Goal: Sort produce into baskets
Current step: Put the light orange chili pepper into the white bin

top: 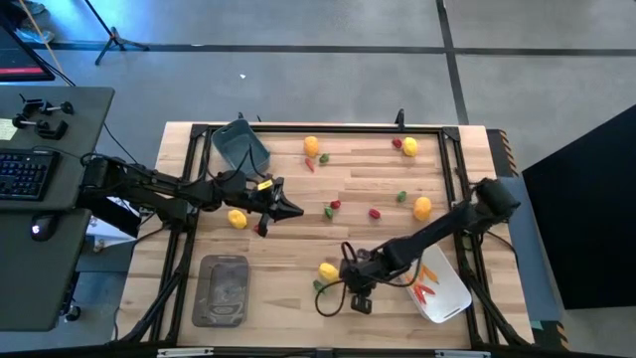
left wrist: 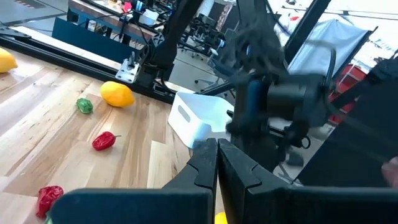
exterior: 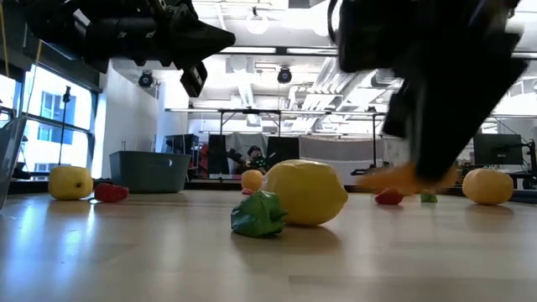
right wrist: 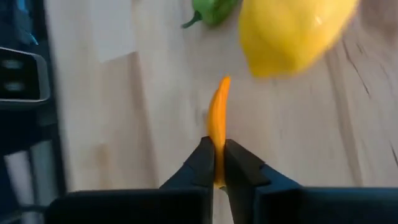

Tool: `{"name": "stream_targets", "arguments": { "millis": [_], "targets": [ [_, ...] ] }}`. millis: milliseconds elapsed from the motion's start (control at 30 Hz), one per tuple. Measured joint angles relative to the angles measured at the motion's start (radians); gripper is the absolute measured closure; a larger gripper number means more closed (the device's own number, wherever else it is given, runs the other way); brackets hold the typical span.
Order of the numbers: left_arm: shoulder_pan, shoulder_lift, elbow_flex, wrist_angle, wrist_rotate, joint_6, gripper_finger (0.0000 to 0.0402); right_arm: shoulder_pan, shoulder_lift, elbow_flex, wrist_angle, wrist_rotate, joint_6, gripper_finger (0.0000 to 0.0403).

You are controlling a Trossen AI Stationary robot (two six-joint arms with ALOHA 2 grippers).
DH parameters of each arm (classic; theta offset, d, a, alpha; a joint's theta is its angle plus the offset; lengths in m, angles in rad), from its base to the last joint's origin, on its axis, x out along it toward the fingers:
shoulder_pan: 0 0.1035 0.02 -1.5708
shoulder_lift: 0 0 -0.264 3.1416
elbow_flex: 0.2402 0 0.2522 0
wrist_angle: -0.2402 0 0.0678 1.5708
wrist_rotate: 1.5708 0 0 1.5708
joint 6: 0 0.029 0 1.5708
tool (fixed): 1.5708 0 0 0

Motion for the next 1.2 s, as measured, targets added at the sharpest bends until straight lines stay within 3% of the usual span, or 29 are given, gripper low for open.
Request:
{"name": "stream_targets", "arguments": {
  "millis": [267,500,733,867,1033,1200],
  "targets": [
    [0.000,0.000,0.000,0.000,0.000,-0.007,0.0401,0.067,-0.248,0.000,-0.257,-0.005,0.325,0.0395],
    [0.000,0.000,0.000,-0.001,0.000,-0.013,0.0401,0.150,-0.487,0.000,-0.604,0.036,0.657,0.0397],
    [0.000,0.000,0.000,-0.010,0.000,-0.023,0.0401,0.263,-0.537,-0.007,-0.842,0.010,0.855,0.0398],
    [-0.002,0.000,0.001,-0.061,-0.013,-0.017,0.0401,0.283,-0.537,-0.108,-0.784,-0.014,0.903,0.0398],
    [0.002,0.000,0.001,-0.115,-0.081,-0.060,0.0401,0.269,-0.537,-0.281,-0.554,-0.084,0.925,0.0398],
    [0.013,0.000,0.031,-0.242,-0.140,-0.085,0.0401,0.264,-0.537,-0.353,-0.481,-0.080,0.911,0.0398]
  ]
}}
